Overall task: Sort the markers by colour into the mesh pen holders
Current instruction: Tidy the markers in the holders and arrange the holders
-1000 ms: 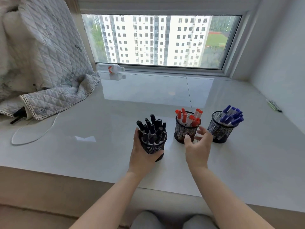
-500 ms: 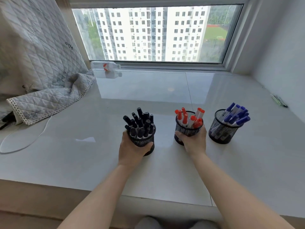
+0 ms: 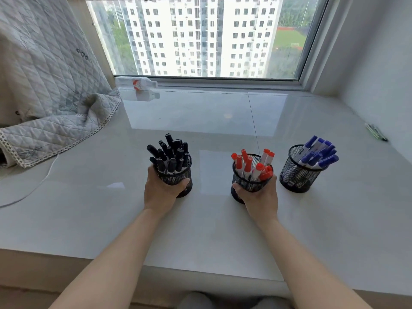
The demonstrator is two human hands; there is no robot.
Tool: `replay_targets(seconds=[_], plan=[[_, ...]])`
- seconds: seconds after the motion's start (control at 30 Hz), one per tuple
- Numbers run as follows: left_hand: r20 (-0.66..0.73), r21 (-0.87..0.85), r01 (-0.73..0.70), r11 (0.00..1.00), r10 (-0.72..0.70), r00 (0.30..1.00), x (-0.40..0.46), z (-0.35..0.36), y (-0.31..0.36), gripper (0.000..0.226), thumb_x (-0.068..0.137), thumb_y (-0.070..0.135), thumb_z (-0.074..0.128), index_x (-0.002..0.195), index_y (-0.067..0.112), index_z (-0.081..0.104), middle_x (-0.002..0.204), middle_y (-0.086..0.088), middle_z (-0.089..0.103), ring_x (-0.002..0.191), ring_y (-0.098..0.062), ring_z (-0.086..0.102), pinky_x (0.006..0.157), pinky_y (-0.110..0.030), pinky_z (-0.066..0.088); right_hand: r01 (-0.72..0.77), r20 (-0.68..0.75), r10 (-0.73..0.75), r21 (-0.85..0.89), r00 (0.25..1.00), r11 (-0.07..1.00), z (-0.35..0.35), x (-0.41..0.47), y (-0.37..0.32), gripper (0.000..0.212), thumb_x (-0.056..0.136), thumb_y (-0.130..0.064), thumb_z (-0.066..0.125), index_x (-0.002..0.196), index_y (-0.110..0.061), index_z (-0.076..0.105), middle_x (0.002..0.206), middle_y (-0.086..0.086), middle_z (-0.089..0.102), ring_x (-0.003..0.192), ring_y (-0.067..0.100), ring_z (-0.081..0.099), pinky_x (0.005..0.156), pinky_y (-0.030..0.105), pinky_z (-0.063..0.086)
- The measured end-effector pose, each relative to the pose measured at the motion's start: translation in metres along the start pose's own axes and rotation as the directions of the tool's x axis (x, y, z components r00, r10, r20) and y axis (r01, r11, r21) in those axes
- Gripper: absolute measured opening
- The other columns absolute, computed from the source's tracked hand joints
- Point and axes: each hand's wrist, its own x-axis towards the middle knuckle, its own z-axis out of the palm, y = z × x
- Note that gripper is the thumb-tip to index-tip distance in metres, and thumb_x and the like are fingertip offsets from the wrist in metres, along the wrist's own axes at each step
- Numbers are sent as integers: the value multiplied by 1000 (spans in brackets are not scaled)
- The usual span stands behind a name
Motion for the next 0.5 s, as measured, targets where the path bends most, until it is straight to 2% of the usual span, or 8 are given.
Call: replay_targets(seconds=[0.1, 0.23, 0.33, 0.43, 0.5], plan=[[18, -20, 14, 1000, -13, 1000, 0, 0, 0, 72, 60, 33, 83, 115, 29, 37, 106, 14, 53, 98, -10, 53, 83, -25, 39, 10, 17, -10, 3, 1000, 1000, -6, -19, 1, 81, 53, -41, 81, 119, -27, 37, 115, -7, 54, 107, 14, 52, 85, 27, 40], [83, -67, 74, 995, -68, 994, -12, -1, -5, 82, 68, 27, 80, 133, 18, 32, 130, 2, 46, 115, -14, 49, 100, -35, 41, -21, 28, 20, 34, 999, 999, -12, -43, -1, 82, 44, -51, 76, 115, -29, 39, 111, -8, 56, 105, 14, 54, 86, 31, 46], [50, -7, 152, 988, -151, 987, -34, -2, -7, 87, 72, 27, 76, 141, 14, 24, 139, -1, 35, 121, -14, 45, 103, -29, 36, -10, 31, 9, 17, 999, 1000, -15, -60, -2, 82, 43, -54, 74, 113, -31, 39, 111, -9, 55, 103, 13, 54, 85, 28, 45], [-92, 100, 169, 981, -160, 983, -62, -2, -3, 73, 77, 23, 71, 137, 8, 33, 137, -11, 40, 127, -23, 38, 103, -32, 31, -8, 44, 7, 23, 999, 1000, -18, -75, -3, 80, 44, -54, 74, 112, -37, 36, 110, -12, 54, 102, 10, 54, 84, 25, 44], [-103, 109, 154, 982, -143, 984, -82, -1, 4, 59, 80, 18, 67, 132, 8, 41, 133, -13, 42, 125, -26, 39, 102, -34, 32, -5, 39, 4, 24, 999, 1000, -19, -84, -5, 79, 45, -54, 75, 112, -37, 37, 109, -13, 54, 102, 11, 54, 84, 26, 46]])
